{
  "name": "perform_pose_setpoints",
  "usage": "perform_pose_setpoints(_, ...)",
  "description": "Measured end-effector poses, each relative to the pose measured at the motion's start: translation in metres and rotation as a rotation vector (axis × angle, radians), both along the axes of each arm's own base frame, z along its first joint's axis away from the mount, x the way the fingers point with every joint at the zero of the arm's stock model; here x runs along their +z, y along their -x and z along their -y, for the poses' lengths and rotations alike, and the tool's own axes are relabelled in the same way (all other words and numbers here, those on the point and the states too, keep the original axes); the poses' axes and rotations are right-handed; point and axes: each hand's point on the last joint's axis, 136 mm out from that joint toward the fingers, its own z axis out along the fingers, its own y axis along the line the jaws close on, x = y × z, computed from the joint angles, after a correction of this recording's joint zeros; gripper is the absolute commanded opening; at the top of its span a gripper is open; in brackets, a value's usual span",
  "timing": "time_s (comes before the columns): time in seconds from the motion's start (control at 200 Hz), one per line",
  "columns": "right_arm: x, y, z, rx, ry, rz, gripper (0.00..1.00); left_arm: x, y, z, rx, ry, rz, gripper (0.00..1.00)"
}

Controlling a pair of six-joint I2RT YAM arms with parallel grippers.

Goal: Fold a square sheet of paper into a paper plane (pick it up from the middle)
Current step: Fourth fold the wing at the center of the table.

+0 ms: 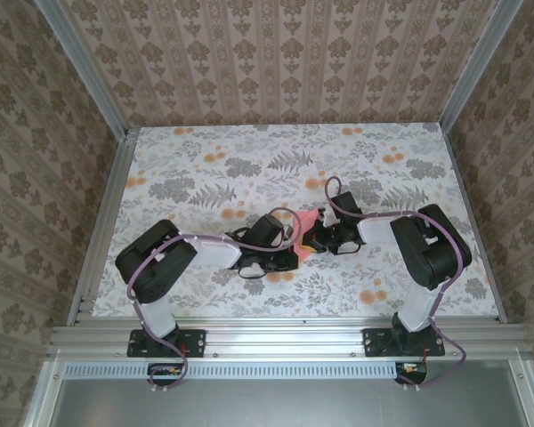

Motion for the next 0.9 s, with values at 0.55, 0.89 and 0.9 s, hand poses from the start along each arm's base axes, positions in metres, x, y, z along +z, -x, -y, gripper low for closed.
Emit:
perform_pose_setpoints(0.55, 0.000, -0.005, -0.001, -0.001, -0.007, 0.009, 0.05, 0.036, -0.017, 0.010, 0.021, 0.047, 0.071, 0.03)
perform_pose_setpoints(0.89, 0.000, -0.007, -0.002, -0.002, -0.012, 0.010, 0.05, 0.010, -0.033, 0.008, 0.060, 0.000, 0.056, 0.00)
perform_pose_setpoints(0.9, 0.000, -0.007, -0.002, -0.003, -0.012, 0.010, 0.05, 0.009, -0.033, 0.007, 0.060, -0.002, 0.055, 0.00)
